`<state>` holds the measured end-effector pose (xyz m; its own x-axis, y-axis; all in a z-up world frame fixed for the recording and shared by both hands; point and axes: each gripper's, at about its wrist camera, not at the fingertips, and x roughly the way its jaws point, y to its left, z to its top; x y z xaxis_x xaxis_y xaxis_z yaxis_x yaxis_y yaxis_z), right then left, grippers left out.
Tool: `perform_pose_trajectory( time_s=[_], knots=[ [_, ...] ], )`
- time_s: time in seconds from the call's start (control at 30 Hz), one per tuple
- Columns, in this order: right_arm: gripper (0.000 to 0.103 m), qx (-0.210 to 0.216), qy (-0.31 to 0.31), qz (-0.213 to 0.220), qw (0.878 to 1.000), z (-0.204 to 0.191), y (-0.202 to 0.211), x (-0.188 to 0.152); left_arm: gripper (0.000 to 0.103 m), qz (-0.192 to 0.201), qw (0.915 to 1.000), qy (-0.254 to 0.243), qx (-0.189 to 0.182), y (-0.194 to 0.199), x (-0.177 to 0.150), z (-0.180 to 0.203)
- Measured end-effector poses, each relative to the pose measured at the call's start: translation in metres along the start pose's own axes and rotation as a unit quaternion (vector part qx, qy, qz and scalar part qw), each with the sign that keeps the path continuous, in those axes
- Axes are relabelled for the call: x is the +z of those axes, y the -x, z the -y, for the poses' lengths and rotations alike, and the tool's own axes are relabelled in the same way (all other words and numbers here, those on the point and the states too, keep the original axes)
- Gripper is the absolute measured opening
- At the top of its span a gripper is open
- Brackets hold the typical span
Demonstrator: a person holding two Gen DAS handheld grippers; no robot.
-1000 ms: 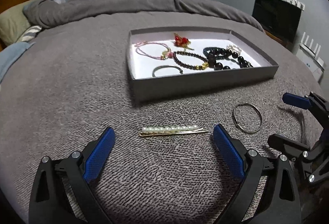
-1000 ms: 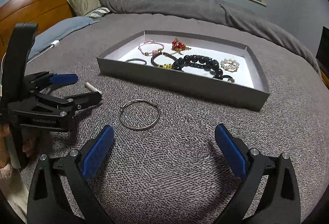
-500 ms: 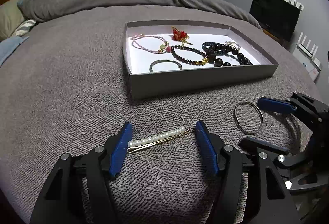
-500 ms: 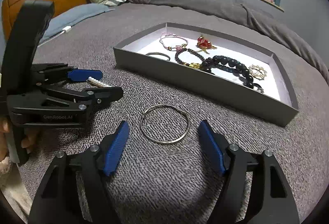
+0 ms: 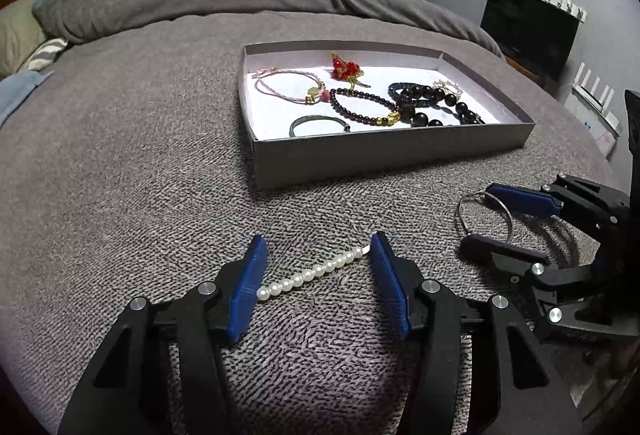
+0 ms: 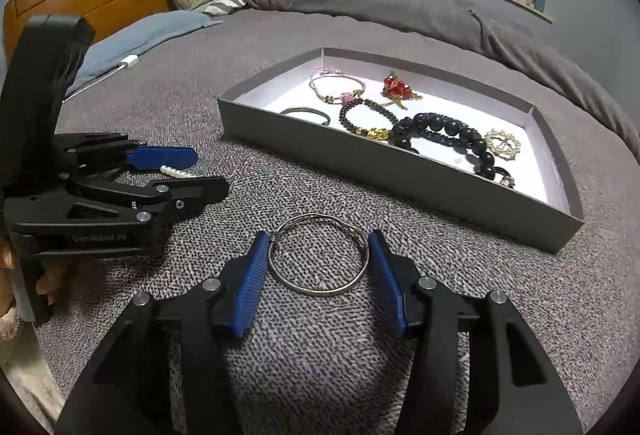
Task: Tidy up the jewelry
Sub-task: 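Grasp the pearl hair clip with the left gripper while the right grasps the silver hoop, then carry the hair clip and hoop into the tray and open both grippers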
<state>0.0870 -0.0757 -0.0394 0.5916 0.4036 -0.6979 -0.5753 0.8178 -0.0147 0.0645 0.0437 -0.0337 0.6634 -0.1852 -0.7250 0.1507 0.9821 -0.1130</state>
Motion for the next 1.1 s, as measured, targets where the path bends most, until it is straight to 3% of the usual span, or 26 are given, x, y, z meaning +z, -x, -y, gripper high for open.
perform_pose_trajectory(
  time_s=[0.03,0.07,0.1,0.27,0.47,0.6,0.63,0.77,0.8,1.1],
  knots=[
    [0.051,-0.001,-0.002,0.002,1.0,0.001,0.002,0.0,0.053,0.0,1.0,-0.002,0.0,0.001,0.0,0.001],
    [0.051,-0.002,-0.004,0.005,1.0,0.001,0.003,0.0,0.034,0.0,1.0,-0.003,-0.001,0.0,0.0,0.001],
    [0.051,-0.002,-0.005,0.007,1.0,0.002,0.005,0.0,0.027,-0.003,1.0,-0.004,-0.005,0.0,0.0,0.002],
    [0.051,-0.006,-0.011,0.01,1.0,0.007,0.009,-0.001,0.027,0.001,0.9999,-0.012,-0.008,0.005,0.0,0.003],
    [0.051,-0.007,-0.008,0.006,1.0,0.012,0.014,-0.004,0.049,-0.011,0.9988,-0.044,-0.02,0.018,-0.011,0.002],
    [0.051,-0.008,-0.012,0.009,1.0,0.013,0.016,-0.004,0.051,-0.01,0.9981,-0.058,-0.02,0.024,-0.017,0.001],
    [0.051,-0.008,-0.013,0.009,1.0,0.013,0.016,-0.004,0.05,-0.009,0.9979,-0.061,-0.018,0.024,-0.018,0.002],
    [0.051,-0.009,-0.013,0.014,1.0,0.013,0.019,-0.004,0.012,-0.018,0.9976,-0.065,-0.018,0.02,-0.016,0.004],
    [0.051,-0.011,-0.013,0.016,1.0,0.013,0.02,-0.004,0.008,-0.017,0.9975,-0.066,-0.018,0.021,-0.015,0.005],
    [0.051,-0.012,-0.05,0.063,0.997,0.032,0.047,0.007,0.006,0.048,0.9967,-0.062,-0.022,0.05,-0.001,0.014]
  ],
)
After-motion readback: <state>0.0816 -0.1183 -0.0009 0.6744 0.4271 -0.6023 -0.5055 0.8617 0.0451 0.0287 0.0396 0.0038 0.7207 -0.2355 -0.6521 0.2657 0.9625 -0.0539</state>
